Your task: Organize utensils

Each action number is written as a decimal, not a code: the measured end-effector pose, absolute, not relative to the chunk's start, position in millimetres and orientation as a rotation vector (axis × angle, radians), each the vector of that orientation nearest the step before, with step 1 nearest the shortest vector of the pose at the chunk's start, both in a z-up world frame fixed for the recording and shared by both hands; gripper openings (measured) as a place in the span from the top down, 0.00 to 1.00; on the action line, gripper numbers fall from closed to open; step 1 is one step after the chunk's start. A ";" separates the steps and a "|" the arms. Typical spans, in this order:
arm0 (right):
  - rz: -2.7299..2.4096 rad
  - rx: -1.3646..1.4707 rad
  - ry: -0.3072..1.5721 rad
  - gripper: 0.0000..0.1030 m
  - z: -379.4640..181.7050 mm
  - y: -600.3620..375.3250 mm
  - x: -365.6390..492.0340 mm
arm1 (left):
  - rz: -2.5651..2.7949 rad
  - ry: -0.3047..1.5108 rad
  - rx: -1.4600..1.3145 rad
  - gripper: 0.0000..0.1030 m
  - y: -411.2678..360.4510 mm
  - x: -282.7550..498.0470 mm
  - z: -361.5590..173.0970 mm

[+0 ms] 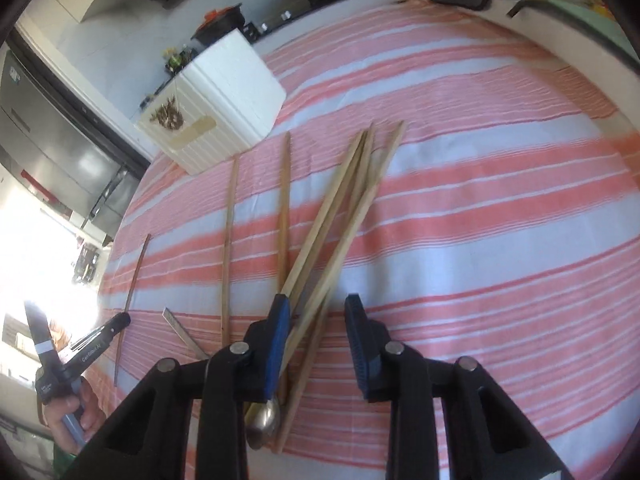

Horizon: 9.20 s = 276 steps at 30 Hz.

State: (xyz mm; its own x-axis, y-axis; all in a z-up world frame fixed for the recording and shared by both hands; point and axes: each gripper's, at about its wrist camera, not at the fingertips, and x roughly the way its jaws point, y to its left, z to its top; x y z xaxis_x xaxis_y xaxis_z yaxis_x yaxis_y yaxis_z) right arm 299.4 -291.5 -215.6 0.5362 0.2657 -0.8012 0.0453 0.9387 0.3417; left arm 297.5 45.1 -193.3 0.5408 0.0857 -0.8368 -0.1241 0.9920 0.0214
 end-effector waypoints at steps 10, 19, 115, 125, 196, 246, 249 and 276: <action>0.046 0.156 1.025 0.94 -201.1 -323.4 298.6 | 0.116 0.969 -0.043 0.90 49.0 290.3 -194.2; -0.034 0.060 1.039 0.88 -205.4 -358.9 276.0 | 0.109 0.984 -0.026 0.59 51.9 287.8 -192.2; 0.270 -0.004 0.516 0.94 35.6 -259.2 301.3 | -0.329 0.557 -0.117 0.97 73.6 294.2 54.7; 0.281 0.003 0.456 0.94 68.3 -245.1 362.3 | -0.299 0.431 -0.155 0.97 69.5 359.8 105.2; 0.225 0.087 0.967 0.65 -189.1 -299.1 277.5 | -0.383 0.990 0.038 0.24 -96.0 340.9 -167.4; -0.038 -0.012 0.902 0.45 -213.1 -339.8 232.6 | -0.054 0.948 0.035 0.24 44.2 283.8 -200.4; -0.029 -0.014 0.892 0.45 -213.8 -339.0 231.2 | -0.040 0.942 0.043 0.21 44.5 282.9 -201.2; -0.026 -0.015 0.850 0.44 -216.0 -340.4 224.9 | -0.013 0.944 0.016 0.07 49.0 284.3 -204.4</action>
